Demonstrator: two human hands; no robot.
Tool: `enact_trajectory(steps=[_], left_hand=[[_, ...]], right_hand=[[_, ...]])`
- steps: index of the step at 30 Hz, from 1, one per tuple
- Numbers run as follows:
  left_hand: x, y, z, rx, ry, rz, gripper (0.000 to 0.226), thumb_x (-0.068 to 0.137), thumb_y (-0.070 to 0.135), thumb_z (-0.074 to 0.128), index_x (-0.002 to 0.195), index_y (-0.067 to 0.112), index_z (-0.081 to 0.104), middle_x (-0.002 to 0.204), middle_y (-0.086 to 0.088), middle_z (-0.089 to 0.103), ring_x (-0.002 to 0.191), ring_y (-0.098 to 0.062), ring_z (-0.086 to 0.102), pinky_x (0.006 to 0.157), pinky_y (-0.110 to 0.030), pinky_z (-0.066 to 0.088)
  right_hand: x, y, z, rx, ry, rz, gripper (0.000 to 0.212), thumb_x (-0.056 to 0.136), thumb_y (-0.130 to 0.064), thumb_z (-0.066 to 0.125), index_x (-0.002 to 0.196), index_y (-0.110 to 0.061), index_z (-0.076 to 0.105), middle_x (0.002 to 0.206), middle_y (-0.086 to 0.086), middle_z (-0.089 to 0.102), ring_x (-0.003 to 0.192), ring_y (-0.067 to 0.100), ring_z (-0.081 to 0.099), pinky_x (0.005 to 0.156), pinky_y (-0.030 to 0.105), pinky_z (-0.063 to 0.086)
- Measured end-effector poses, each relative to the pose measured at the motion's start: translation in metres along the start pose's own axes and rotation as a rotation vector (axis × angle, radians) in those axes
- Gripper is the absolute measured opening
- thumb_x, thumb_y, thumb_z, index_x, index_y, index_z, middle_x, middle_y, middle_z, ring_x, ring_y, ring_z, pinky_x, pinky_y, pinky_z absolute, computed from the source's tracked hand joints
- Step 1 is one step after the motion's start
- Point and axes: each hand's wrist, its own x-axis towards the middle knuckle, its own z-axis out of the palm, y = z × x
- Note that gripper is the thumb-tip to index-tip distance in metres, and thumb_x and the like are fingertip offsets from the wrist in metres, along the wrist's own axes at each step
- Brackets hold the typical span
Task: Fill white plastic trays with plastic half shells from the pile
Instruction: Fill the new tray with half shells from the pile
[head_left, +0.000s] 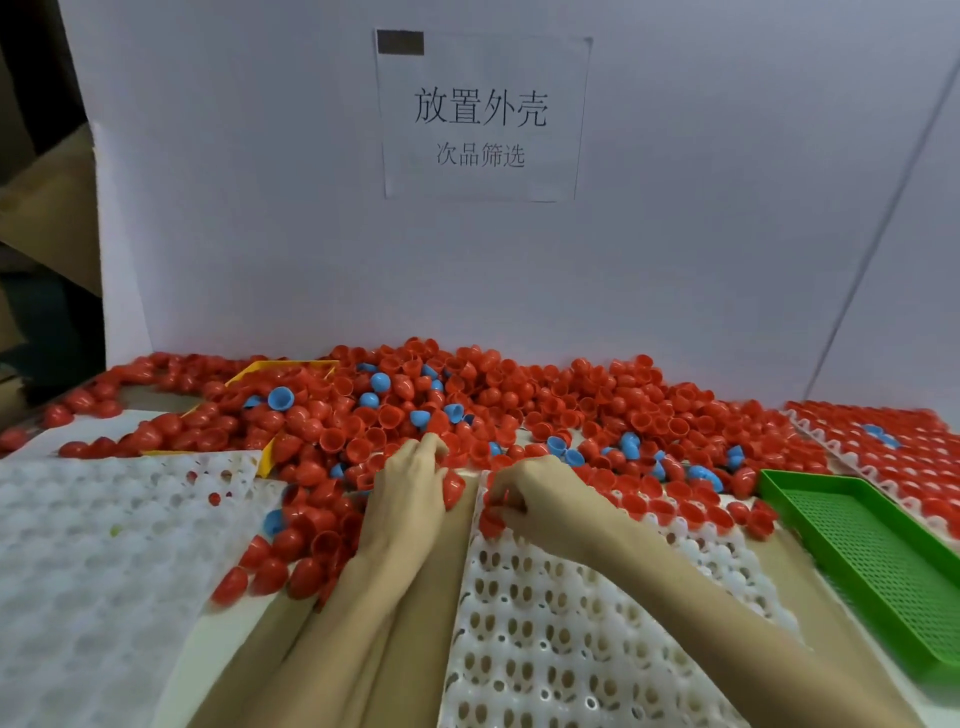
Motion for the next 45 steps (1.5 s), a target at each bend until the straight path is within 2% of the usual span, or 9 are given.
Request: enact_trajectory(steps=[7, 15, 22, 28, 31, 35, 40, 43, 45], left_hand=[[-0.001, -0.012, 0.008, 0.125, -0.191, 0.161, 0.044, 0.097, 0.018, 0.068, 0.14, 0.02, 0.058, 0.132, 0.007, 0.061, 0.127, -0.013, 0.047, 0.102, -0.026, 0.044], [0.0, -0.018, 0.01, 0.242, -0.197, 0.192, 0.04, 0.093, 0.027, 0.071, 0.132, 0.028, 0.058, 0.12, 0.012, 0.064, 0.121, -0.011, 0.049, 0.104, -0.028, 0.04], [0.001, -0.015, 0.009, 0.286, -0.211, 0.202, 0.033, 0.095, 0.026, 0.067, 0.127, 0.029, 0.06, 0.122, 0.015, 0.063, 0.121, -0.01, 0.049, 0.105, -0.027, 0.037], [0.004, 0.009, -0.002, -0.291, -0.04, 0.095, 0.047, 0.088, 0.01, 0.077, 0.128, 0.031, 0.063, 0.119, 0.02, 0.065, 0.107, 0.006, 0.062, 0.098, -0.012, 0.049], [-0.003, 0.032, -0.007, -0.623, -0.127, 0.043, 0.063, 0.085, 0.013, 0.084, 0.136, 0.034, 0.055, 0.122, 0.017, 0.07, 0.112, -0.002, 0.067, 0.095, -0.015, 0.052], [-0.022, 0.066, -0.012, -0.772, -0.271, 0.164, 0.047, 0.087, 0.016, 0.083, 0.127, 0.031, 0.063, 0.124, 0.01, 0.072, 0.116, -0.014, 0.069, 0.099, -0.023, 0.053], [-0.034, 0.08, -0.01, -0.529, -0.236, 0.299, 0.04, 0.087, 0.017, 0.082, 0.122, 0.033, 0.07, 0.113, 0.018, 0.072, 0.105, -0.002, 0.07, 0.09, -0.014, 0.054], [-0.019, 0.055, -0.018, -0.195, -0.061, 0.187, 0.037, 0.089, 0.007, 0.077, 0.123, 0.021, 0.07, 0.112, 0.017, 0.067, 0.099, -0.001, 0.066, 0.09, -0.015, 0.053], [-0.006, 0.032, -0.028, 0.032, 0.054, 0.091, 0.036, 0.091, -0.002, 0.069, 0.126, 0.007, 0.069, 0.118, 0.0, 0.065, 0.105, -0.016, 0.065, 0.096, -0.022, 0.049]], right_hand=[[0.001, -0.003, -0.005, 0.004, -0.028, 0.045, 0.014, 0.104, -0.02, 0.063, 0.11, -0.013, 0.074, 0.088, -0.006, 0.069, 0.073, 0.009, 0.063, 0.068, 0.019, 0.053], [-0.052, 0.059, -0.048, 0.303, 0.164, 0.199, 0.016, 0.105, -0.026, 0.061, 0.1, -0.023, 0.076, 0.072, -0.007, 0.072, 0.054, 0.01, 0.061, 0.053, 0.02, 0.051], [-0.094, 0.104, -0.058, 0.752, 0.251, 0.305, 0.022, 0.102, -0.029, 0.062, 0.099, -0.025, 0.083, 0.073, 0.004, 0.071, 0.06, 0.011, 0.058, 0.057, 0.019, 0.048], [-0.104, 0.109, -0.048, 0.975, 0.393, 0.308, 0.024, 0.094, -0.037, 0.062, 0.099, -0.027, 0.083, 0.074, 0.003, 0.067, 0.065, 0.013, 0.057, 0.058, 0.018, 0.05], [-0.108, 0.105, -0.054, 0.996, 0.361, 0.252, 0.02, 0.095, -0.034, 0.065, 0.104, -0.028, 0.082, 0.08, 0.004, 0.071, 0.07, 0.016, 0.061, 0.063, 0.02, 0.053], [-0.11, 0.088, -0.06, 0.987, 0.16, 0.071, 0.03, 0.099, -0.028, 0.072, 0.128, -0.031, 0.072, 0.108, 0.009, 0.078, 0.094, 0.02, 0.075, 0.08, 0.026, 0.06], [-0.108, 0.072, -0.056, 0.98, 0.022, 0.008, 0.036, 0.099, -0.024, 0.072, 0.135, -0.028, 0.067, 0.116, 0.009, 0.077, 0.106, 0.029, 0.075, 0.086, 0.032, 0.061], [-0.112, 0.08, -0.058, 0.959, 0.14, 0.12, 0.023, 0.102, -0.026, 0.064, 0.121, -0.028, 0.076, 0.105, 0.009, 0.079, 0.096, 0.028, 0.077, 0.083, 0.033, 0.062], [-0.114, 0.091, -0.057, 0.958, 0.25, 0.206, 0.022, 0.103, -0.024, 0.061, 0.11, -0.028, 0.08, 0.097, 0.01, 0.078, 0.089, 0.028, 0.076, 0.079, 0.032, 0.062]])
